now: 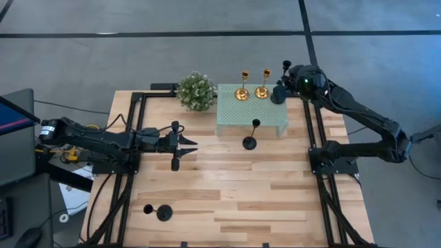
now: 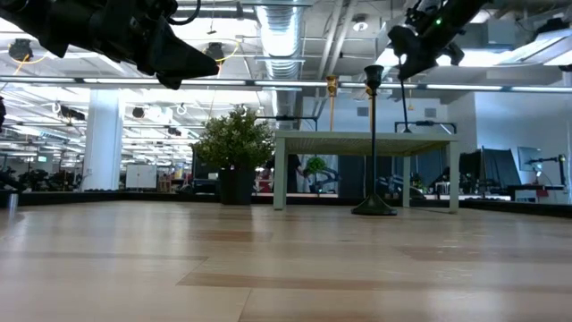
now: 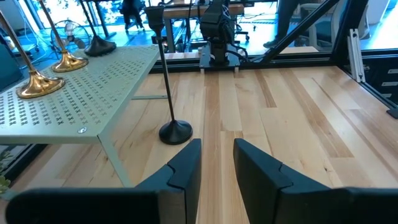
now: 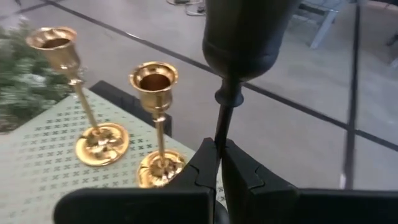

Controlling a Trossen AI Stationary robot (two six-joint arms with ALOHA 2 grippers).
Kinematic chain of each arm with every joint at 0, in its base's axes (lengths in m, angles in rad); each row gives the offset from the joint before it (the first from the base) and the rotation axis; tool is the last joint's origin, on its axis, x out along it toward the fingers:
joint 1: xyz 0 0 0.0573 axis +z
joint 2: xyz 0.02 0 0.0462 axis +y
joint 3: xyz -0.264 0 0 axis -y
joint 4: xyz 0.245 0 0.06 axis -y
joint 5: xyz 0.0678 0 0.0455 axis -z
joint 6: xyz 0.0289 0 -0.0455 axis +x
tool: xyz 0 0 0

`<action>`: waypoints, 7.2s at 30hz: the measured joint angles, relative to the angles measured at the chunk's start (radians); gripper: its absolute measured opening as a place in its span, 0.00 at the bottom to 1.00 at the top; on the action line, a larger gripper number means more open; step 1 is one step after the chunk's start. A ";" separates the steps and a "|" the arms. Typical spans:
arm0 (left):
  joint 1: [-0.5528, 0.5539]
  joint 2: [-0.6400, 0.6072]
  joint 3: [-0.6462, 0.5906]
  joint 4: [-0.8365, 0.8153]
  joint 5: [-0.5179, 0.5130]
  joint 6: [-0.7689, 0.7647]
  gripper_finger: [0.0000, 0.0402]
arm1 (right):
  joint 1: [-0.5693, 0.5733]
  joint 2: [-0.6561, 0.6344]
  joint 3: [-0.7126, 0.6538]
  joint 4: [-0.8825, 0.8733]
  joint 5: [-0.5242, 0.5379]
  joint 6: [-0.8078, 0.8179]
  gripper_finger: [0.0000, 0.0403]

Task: Pick & Place candle stick holders
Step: Put the top right black candle holder on the shelf, then put the top black candle holder on the shelf

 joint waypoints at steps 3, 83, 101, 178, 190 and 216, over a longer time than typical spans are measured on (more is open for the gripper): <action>0.000 0.000 0.000 0.000 0.000 0.000 0.24 | 0.013 -0.009 0.000 0.001 -0.034 0.002 0.00; 0.000 0.000 0.000 0.000 0.000 0.000 0.24 | 0.007 0.019 0.090 -0.091 -0.027 -0.060 0.00; 0.000 0.000 0.000 0.000 0.000 0.000 0.24 | -0.115 0.061 0.090 -0.021 -0.135 -0.069 0.00; 0.000 0.000 0.000 0.000 0.000 0.000 0.24 | 0.100 0.062 0.490 -0.828 -0.223 0.081 0.48; 0.000 0.000 0.000 0.000 0.000 0.000 0.24 | 0.435 -0.129 0.344 -0.963 -0.224 0.295 0.34; 0.000 0.151 0.002 0.311 0.023 -0.051 0.24 | 0.958 -0.536 -0.491 -0.004 0.084 0.252 0.27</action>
